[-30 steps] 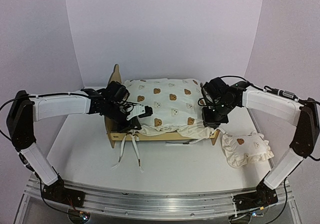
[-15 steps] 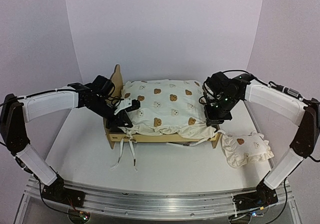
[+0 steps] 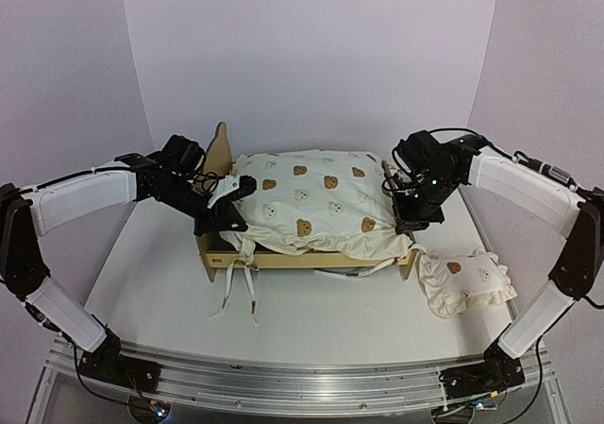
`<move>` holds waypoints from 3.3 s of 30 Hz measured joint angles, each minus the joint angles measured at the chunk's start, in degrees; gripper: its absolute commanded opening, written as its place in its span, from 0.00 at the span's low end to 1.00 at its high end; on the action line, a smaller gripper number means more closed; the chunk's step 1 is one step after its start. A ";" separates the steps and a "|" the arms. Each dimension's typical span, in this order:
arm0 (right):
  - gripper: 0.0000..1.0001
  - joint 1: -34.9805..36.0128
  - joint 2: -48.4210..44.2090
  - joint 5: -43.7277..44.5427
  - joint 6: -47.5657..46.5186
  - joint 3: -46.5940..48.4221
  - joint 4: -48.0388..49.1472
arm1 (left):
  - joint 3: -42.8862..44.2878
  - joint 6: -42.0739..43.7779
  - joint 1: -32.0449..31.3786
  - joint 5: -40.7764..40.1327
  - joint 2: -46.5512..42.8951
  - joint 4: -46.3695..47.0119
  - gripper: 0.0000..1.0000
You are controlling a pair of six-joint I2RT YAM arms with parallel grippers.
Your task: Set up the pet bed
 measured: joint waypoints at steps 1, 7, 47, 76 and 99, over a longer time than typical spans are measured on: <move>0.18 -0.06 0.00 -0.60 0.09 -0.58 0.08 | -0.61 0.39 -0.10 0.11 -0.25 0.43 0.00; 0.45 -0.03 0.13 -2.55 1.17 -3.05 -0.35 | -6.48 2.98 -2.98 -0.46 -0.69 1.48 0.00; 0.00 23.63 11.77 15.36 5.73 -1.69 28.27 | -9.53 1.64 -2.74 -6.29 -5.22 5.50 0.00; 0.48 15.94 3.59 -6.00 3.59 -1.97 13.15 | -12.37 20.32 -1.99 -5.04 -7.46 -5.67 0.22; 0.50 -13.37 12.94 7.92 -0.97 8.99 9.03 | 2.12 -6.53 -2.16 -7.51 -8.12 4.50 0.78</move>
